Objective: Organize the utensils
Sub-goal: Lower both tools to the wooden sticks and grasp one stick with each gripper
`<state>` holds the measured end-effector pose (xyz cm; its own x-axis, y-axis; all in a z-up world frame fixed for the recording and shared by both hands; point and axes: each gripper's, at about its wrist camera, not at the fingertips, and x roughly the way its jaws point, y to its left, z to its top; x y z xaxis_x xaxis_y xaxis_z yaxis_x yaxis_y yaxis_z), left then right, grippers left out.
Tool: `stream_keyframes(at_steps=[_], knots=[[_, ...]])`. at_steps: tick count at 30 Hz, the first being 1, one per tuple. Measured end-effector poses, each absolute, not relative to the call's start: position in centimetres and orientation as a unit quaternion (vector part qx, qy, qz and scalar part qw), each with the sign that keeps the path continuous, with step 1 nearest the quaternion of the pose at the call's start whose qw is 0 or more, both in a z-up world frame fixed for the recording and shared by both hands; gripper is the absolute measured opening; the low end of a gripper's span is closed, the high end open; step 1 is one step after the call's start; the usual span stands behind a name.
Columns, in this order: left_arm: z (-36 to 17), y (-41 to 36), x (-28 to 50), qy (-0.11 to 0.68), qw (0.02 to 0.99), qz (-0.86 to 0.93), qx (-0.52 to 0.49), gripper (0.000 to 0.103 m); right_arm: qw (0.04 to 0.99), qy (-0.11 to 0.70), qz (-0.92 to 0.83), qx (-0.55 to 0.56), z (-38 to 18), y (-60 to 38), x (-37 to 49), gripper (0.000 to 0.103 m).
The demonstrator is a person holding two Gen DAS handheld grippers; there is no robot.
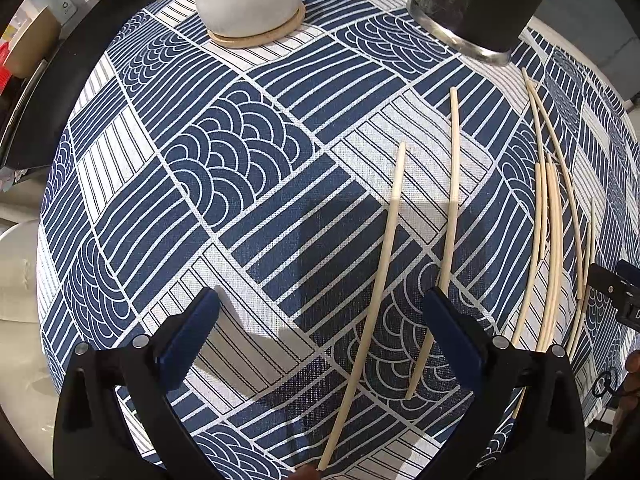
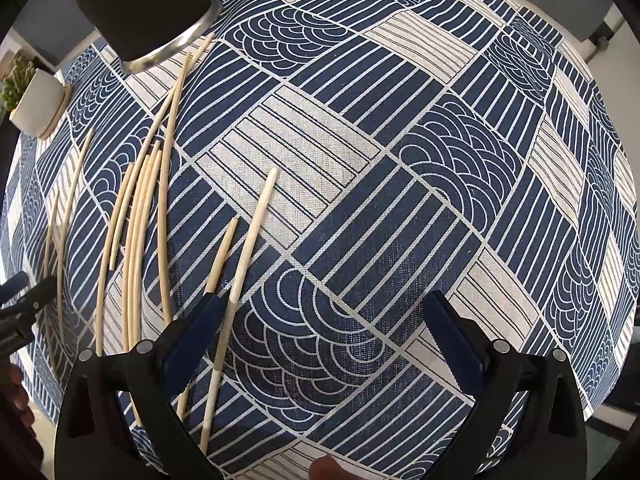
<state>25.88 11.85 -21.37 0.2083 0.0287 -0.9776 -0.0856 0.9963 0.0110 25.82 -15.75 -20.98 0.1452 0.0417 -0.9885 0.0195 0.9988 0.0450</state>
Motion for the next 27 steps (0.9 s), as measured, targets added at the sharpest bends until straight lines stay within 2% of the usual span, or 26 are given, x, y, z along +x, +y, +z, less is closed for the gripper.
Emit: stream_keyframes(at_steps=[17, 19, 21, 22, 24, 25, 27], knots=[[-21.1, 11.0, 23.6, 0.577, 0.812, 0.073, -0.044, 0.098, 0.791, 0.611, -0.004, 0.031, -20.8, -16.2, 23.0, 0.094], [-20.6, 11.0, 23.2, 0.578, 0.812, 0.071, -0.043, 0.094, 0.792, 0.61, -0.003, 0.029, -20.4, -16.4, 22.7, 0.081], [-20.2, 11.2, 22.4, 0.569, 0.819, 0.066, -0.04, 0.081, 0.795, 0.606, -0.001, 0.025, -19.7, -17.2, 21.9, 0.05], [-20.0, 11.4, 22.0, 0.565, 0.821, 0.067, -0.041, 0.077, 0.797, 0.604, 0.004, 0.021, -19.4, -17.5, 21.7, 0.043], [-19.6, 11.9, 21.3, 0.562, 0.823, 0.069, -0.042, 0.062, 0.797, 0.604, 0.006, 0.018, -19.2, -18.3, 21.4, 0.019], [-19.5, 12.3, 20.9, 0.562, 0.824, 0.066, -0.041, 0.058, 0.797, 0.604, 0.007, 0.012, -19.1, -18.7, 21.2, 0.015], [-19.3, 13.1, 20.3, 0.562, 0.824, 0.064, -0.039, 0.037, 0.796, 0.605, 0.006, 0.004, -19.0, -19.6, 20.9, 0.006]])
